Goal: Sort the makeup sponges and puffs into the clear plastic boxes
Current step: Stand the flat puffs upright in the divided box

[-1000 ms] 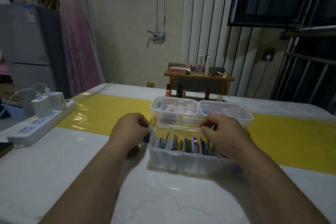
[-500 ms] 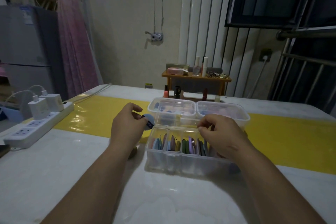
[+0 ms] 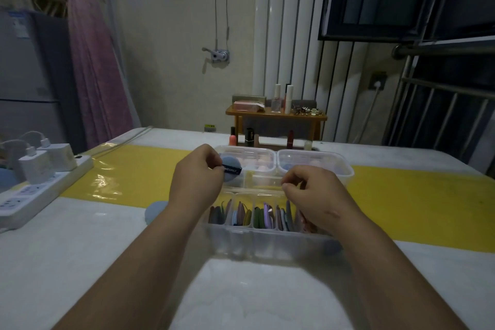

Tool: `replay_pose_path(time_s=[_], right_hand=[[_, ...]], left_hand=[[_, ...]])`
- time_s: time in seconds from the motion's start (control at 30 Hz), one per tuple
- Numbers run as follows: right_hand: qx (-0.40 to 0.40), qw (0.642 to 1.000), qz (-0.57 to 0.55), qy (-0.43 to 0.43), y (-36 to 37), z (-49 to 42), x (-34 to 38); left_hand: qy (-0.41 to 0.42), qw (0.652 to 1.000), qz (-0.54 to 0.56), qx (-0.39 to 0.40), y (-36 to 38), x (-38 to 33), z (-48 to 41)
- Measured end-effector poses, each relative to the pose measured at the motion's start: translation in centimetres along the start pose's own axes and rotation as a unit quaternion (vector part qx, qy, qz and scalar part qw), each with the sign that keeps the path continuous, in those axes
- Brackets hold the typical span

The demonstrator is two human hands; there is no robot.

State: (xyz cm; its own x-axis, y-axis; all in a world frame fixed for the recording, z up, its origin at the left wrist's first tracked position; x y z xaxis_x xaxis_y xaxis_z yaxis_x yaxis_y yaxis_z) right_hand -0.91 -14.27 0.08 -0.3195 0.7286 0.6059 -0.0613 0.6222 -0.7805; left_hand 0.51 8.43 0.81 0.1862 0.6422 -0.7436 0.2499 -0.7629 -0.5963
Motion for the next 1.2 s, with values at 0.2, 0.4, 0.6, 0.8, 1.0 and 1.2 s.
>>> replay_pose_path(time_s=[0.2, 0.4, 0.6, 0.8, 1.0, 1.2], right_hand=[[-0.018, 0.999, -0.026, -0.006, -0.5, -0.1, -0.2], [-0.031, 0.997, -0.072, -0.011, -0.8, -0.3, -0.7], [-0.06, 0.995, -0.081, -0.024, -1.6, -0.2, -0.6], [-0.052, 0.995, -0.079, -0.037, -1.5, -0.1, -0.2], [-0.102, 0.991, -0.089, -0.016, -3.2, 0.3, -1.0], [-0.125, 0.987, -0.098, -0.002, -4.1, 0.7, -1.8]], left_hand=[[0.0, 0.997, 0.042, 0.066, 2.3, -0.8, -0.5], [-0.007, 0.983, 0.136, 0.126, 4.9, -2.7, 0.0], [-0.013, 0.968, 0.167, 0.185, 7.3, -3.3, 0.4], [0.019, 0.971, 0.145, 0.19, 7.1, -3.9, 0.7], [0.019, 0.982, 0.162, 0.091, 3.2, -1.5, 0.2], [-0.085, 0.99, 0.092, 0.071, 1.8, 2.9, -0.3]])
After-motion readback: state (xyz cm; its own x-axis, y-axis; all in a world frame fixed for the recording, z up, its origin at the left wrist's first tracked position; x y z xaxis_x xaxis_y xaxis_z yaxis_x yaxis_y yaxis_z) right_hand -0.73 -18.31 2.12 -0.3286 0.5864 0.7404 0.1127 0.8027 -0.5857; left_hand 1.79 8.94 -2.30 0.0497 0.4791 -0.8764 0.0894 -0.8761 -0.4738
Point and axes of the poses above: each hand's wrist, its own z-axis away from the middle knuckle, its own y-axis out of the palm, x = y × z, the point moved 10 cm from there along -z, towards the middle knuckle, and after that the axes turned 15 degrees about x, right-handed, at the moved point
